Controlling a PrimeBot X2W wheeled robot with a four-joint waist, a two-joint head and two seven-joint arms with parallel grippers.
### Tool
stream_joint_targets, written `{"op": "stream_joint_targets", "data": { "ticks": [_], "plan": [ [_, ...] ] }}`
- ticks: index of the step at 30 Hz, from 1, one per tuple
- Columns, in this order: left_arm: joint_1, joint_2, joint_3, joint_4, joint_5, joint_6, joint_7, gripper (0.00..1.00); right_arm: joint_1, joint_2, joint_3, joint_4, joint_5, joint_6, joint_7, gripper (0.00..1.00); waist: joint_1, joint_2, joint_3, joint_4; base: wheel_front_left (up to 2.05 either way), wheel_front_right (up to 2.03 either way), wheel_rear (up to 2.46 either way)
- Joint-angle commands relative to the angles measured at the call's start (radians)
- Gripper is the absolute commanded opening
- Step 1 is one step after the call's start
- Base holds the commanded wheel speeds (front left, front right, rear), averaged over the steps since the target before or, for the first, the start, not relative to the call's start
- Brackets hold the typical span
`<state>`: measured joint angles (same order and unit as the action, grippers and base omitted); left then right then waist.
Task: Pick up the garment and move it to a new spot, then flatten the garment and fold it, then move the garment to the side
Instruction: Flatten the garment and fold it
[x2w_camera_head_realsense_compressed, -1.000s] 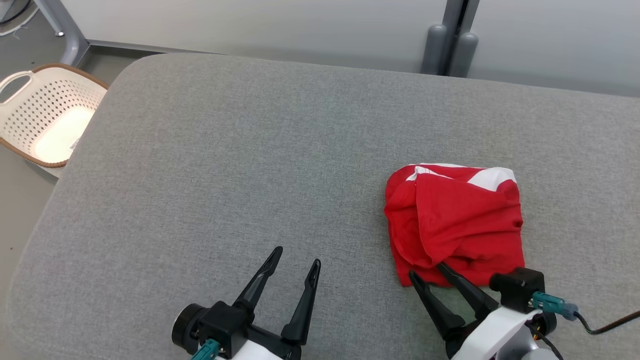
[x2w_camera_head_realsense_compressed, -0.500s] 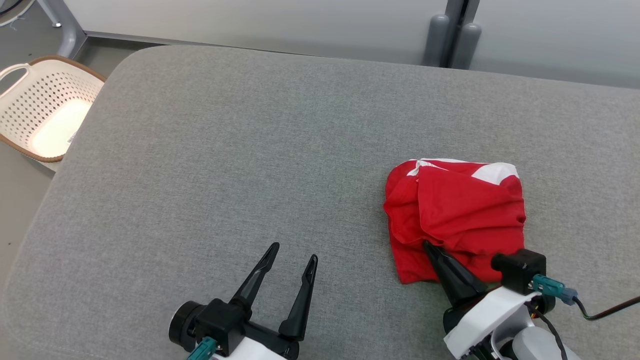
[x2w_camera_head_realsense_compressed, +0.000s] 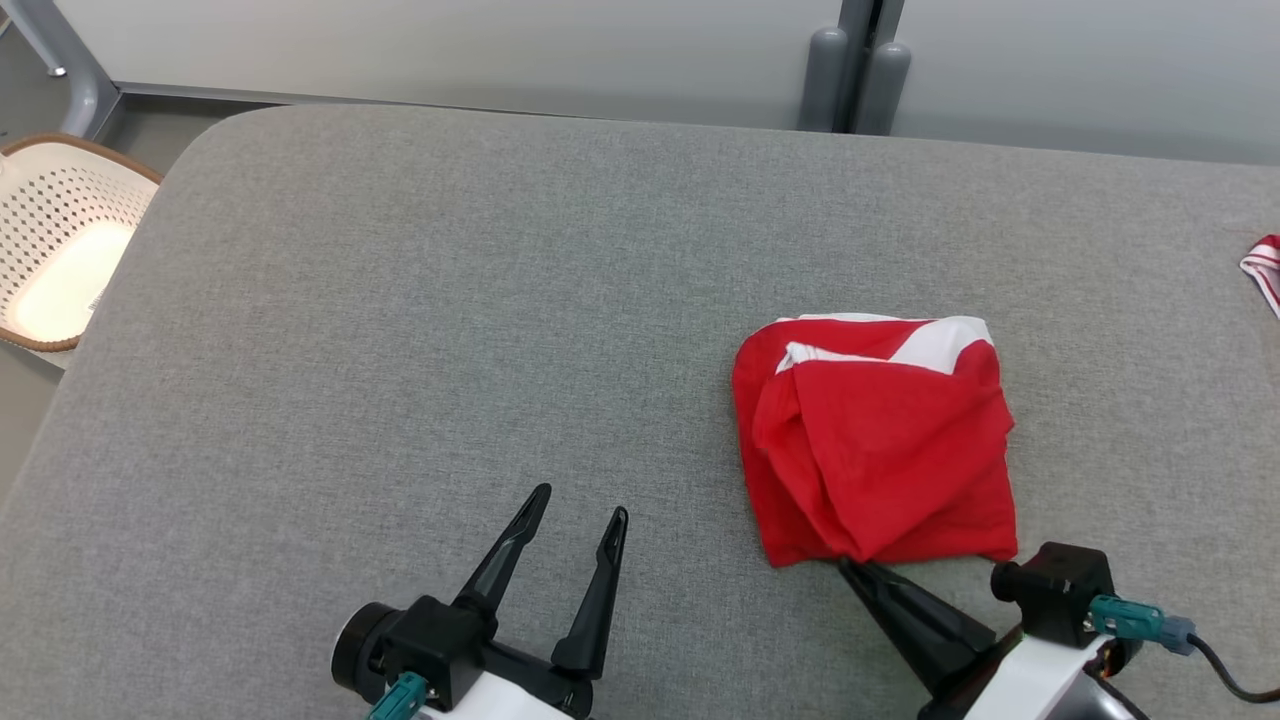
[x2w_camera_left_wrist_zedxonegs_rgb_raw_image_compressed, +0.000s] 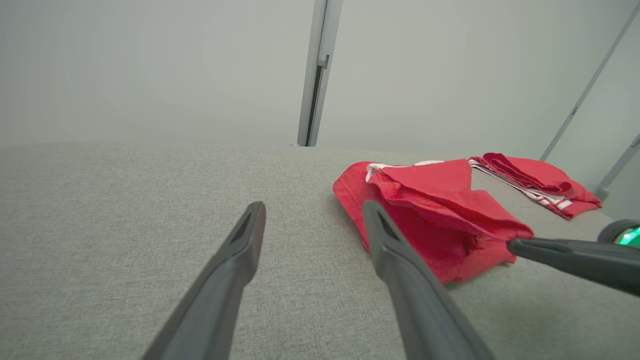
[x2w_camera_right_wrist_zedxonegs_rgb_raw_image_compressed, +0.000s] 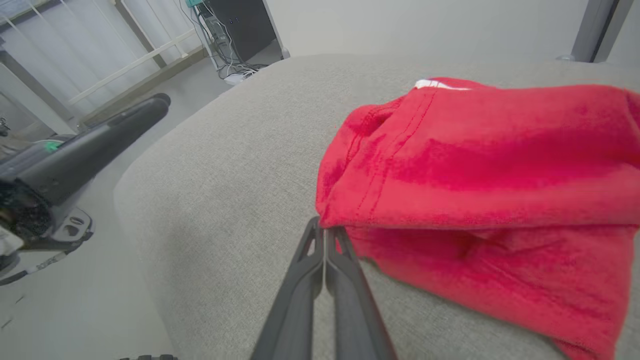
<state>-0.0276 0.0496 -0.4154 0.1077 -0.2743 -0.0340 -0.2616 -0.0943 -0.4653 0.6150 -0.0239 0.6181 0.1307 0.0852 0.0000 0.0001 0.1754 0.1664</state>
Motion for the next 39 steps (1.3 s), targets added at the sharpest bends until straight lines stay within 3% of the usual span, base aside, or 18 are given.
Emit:
{"op": "stream_joint_targets", "data": {
  "ticks": [1, 7, 8, 9, 11, 16, 20, 21, 22, 23, 27, 33, 39],
  "plan": [
    [-0.006, 0.003, 0.004, -0.001, -0.005, -0.002, -0.004, 1.0, 0.007, 0.009, -0.008, -0.022, 0.01, 0.0, 0.016, 0.0, 0.0, -0.0001, 0.001, -0.002, 0.0, 0.0, 0.0],
    [-0.023, 0.003, -0.011, 0.0, -0.009, -0.006, -0.004, 1.0, -0.024, 0.07, 0.025, 0.017, 0.01, 0.0, 0.109, 0.0, 0.0, -0.0001, 0.011, 0.002, 0.0, 0.0, 0.0],
    [-0.023, 0.003, -0.013, 0.002, -0.009, -0.007, -0.004, 1.0, -0.036, 0.08, 0.035, 0.039, 0.004, 0.0, 0.122, 0.3, 0.0, -0.0001, 0.013, 0.003, 0.0, 0.0, 0.0],
    [-0.025, 0.003, -0.014, 0.004, -0.007, -0.008, -0.004, 1.0, -0.051, 0.092, 0.045, 0.053, -0.004, 0.0, 0.124, 1.0, 0.0, -0.0001, 0.015, 0.006, 0.0, 0.0, 0.0],
    [-0.028, 0.003, -0.012, 0.008, -0.004, -0.007, -0.004, 1.0, -0.061, 0.117, 0.05, 0.06, 0.013, 0.0, 0.114, 1.0, 0.0, -0.0001, 0.018, 0.01, 0.0, 0.0, 0.0],
    [-0.02, 0.003, -0.006, 0.003, -0.008, -0.003, -0.004, 1.0, -0.032, 0.078, -0.029, -0.012, 0.042, 0.0, 0.067, 1.0, 0.0, -0.0001, 0.022, 0.013, 0.0, 0.0, 0.0],
    [-0.011, 0.003, -0.004, -0.001, -0.012, 0.001, -0.004, 1.0, -0.005, 0.03, -0.123, -0.048, 0.004, -0.001, 0.018, 1.0, 0.0, -0.0001, 0.021, 0.008, 0.0, 0.0, 0.0],
    [-0.013, 0.003, -0.006, -0.003, -0.015, 0.0, -0.004, 1.0, 0.007, 0.011, -0.185, -0.036, -0.061, 0.0, -0.029, 1.0, 0.0, -0.0001, 0.022, 0.005, 0.0, 0.0, 0.0],
    [-0.016, 0.003, -0.008, -0.003, -0.015, -0.002, -0.004, 1.0, 0.01, 0.018, -0.213, -0.023, -0.087, 0.0, -0.058, 0.39, 0.0, -0.0001, 0.023, 0.003, 0.0, 0.0, 0.0],
    [-0.019, 0.003, -0.009, -0.004, -0.014, -0.003, -0.004, 1.0, 0.009, 0.029, -0.246, -0.004, -0.116, 0.0, -0.09, 0.0, 0.0, -0.0001, 0.023, 0.001, 0.0, 0.0, 0.0],
    [-0.027, 0.003, -0.014, -0.003, -0.013, -0.006, -0.004, 1.0, -0.015, 0.047, -0.295, 0.082, -0.191, -0.001, -0.141, 0.0, 0.0, -0.0001, 0.026, 0.001, 0.0, 0.0, 0.0],
    [-0.043, 0.003, -0.023, 0.005, -0.001, -0.015, -0.004, 1.0, -0.121, 0.137, -0.38, 0.307, -0.296, -0.001, -0.197, 0.0, 0.0, -0.0001, 0.043, 0.023, 0.0, 0.0, 0.0],
    [-0.051, 0.003, -0.036, 0.017, -0.009, -0.018, -0.004, 1.0, -0.251, 0.21, -0.352, 0.521, -0.332, 0.0, -0.218, 0.0, 0.0, -0.0001, 0.061, 0.063, 0.0, 0.0, 0.0]
  ]
}}
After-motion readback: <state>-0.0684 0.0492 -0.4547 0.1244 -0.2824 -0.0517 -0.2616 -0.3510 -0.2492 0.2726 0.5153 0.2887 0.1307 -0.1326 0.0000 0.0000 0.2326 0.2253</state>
